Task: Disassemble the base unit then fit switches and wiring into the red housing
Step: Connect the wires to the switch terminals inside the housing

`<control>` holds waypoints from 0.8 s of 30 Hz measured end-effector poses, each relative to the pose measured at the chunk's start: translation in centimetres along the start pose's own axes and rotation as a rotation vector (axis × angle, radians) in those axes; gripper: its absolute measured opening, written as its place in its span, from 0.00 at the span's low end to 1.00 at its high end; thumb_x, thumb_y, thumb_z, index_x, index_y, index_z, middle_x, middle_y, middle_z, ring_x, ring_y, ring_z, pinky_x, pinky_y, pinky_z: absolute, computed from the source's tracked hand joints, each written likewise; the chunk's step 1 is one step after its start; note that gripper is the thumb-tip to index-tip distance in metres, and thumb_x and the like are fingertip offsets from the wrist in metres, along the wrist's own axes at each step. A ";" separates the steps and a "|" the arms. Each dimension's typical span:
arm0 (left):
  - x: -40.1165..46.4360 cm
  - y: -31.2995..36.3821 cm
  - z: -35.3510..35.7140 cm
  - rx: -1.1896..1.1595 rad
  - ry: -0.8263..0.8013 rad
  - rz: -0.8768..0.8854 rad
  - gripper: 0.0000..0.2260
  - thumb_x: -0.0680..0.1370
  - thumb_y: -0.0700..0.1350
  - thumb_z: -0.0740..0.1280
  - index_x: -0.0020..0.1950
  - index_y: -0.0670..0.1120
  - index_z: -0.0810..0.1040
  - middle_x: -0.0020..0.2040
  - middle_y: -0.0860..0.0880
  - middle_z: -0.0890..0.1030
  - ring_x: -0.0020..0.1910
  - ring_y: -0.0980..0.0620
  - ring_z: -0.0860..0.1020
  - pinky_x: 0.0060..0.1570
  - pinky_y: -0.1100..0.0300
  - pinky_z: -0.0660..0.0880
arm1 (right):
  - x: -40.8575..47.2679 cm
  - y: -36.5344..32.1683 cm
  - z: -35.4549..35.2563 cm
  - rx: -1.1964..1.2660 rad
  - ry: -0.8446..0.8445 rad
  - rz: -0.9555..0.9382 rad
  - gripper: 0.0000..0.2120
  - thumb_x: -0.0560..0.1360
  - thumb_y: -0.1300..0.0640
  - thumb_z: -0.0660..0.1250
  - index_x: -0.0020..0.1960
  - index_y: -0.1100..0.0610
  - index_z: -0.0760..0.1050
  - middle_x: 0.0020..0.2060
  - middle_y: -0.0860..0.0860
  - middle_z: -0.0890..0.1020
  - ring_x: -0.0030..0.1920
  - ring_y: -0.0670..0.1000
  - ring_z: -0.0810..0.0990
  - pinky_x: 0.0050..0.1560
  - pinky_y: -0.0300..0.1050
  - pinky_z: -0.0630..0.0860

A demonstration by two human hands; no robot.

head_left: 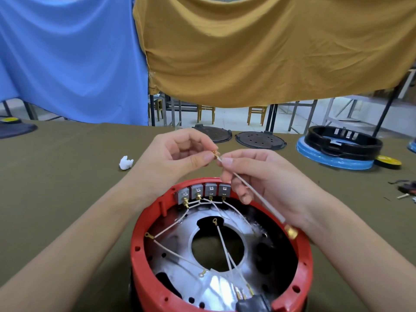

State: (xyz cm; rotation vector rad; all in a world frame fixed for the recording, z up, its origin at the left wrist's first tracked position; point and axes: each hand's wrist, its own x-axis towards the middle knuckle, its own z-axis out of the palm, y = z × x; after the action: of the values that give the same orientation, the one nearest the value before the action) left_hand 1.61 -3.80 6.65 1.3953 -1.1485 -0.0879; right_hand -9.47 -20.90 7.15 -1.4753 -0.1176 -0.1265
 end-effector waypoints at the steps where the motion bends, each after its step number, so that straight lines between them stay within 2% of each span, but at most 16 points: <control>1: 0.0 -0.1 0.0 -0.013 -0.002 0.000 0.05 0.73 0.41 0.71 0.49 0.45 0.82 0.43 0.51 0.85 0.42 0.58 0.81 0.43 0.70 0.74 | 0.0 0.0 0.1 0.000 -0.008 0.009 0.06 0.72 0.57 0.72 0.48 0.57 0.83 0.35 0.54 0.82 0.26 0.46 0.74 0.25 0.36 0.71; 6: -0.2 -0.3 0.3 -0.020 0.008 0.014 0.08 0.73 0.41 0.72 0.51 0.47 0.83 0.48 0.47 0.86 0.48 0.52 0.83 0.52 0.63 0.77 | 0.0 0.1 0.3 -0.031 0.026 -0.003 0.03 0.72 0.58 0.72 0.45 0.56 0.84 0.34 0.55 0.82 0.24 0.46 0.74 0.23 0.35 0.70; 14: -0.1 -0.2 0.3 0.073 -0.001 0.028 0.05 0.74 0.45 0.73 0.48 0.50 0.85 0.43 0.51 0.85 0.44 0.55 0.82 0.48 0.65 0.77 | -0.3 -0.3 0.8 -0.087 0.078 -0.022 0.05 0.76 0.63 0.68 0.43 0.59 0.82 0.32 0.56 0.81 0.22 0.47 0.73 0.20 0.36 0.69; 19: -0.2 -0.3 0.4 0.141 0.017 0.039 0.04 0.74 0.46 0.73 0.48 0.52 0.85 0.43 0.49 0.85 0.45 0.43 0.81 0.50 0.54 0.79 | -0.4 -0.4 1.0 -0.104 0.093 -0.009 0.05 0.75 0.64 0.67 0.43 0.61 0.81 0.32 0.57 0.81 0.25 0.49 0.75 0.23 0.38 0.72; 22: -0.2 -0.4 0.3 0.170 -0.006 0.024 0.05 0.75 0.46 0.73 0.49 0.53 0.85 0.44 0.48 0.85 0.47 0.42 0.82 0.51 0.45 0.78 | -0.3 -0.3 0.9 -0.146 0.107 0.003 0.05 0.75 0.63 0.67 0.42 0.60 0.82 0.32 0.57 0.81 0.29 0.50 0.77 0.26 0.39 0.75; 24: -0.1 -0.6 0.0 0.189 -0.014 0.025 0.06 0.75 0.46 0.73 0.50 0.52 0.85 0.45 0.48 0.85 0.47 0.42 0.81 0.49 0.43 0.77 | -0.1 -0.2 0.6 -0.167 0.135 0.004 0.07 0.75 0.62 0.68 0.41 0.57 0.83 0.33 0.55 0.81 0.31 0.48 0.78 0.29 0.39 0.76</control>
State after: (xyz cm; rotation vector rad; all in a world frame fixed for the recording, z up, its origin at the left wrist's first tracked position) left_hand 1.83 -3.89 6.13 1.5484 -1.2100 0.0292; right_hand -9.63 -20.33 7.38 -1.6282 0.0061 -0.2369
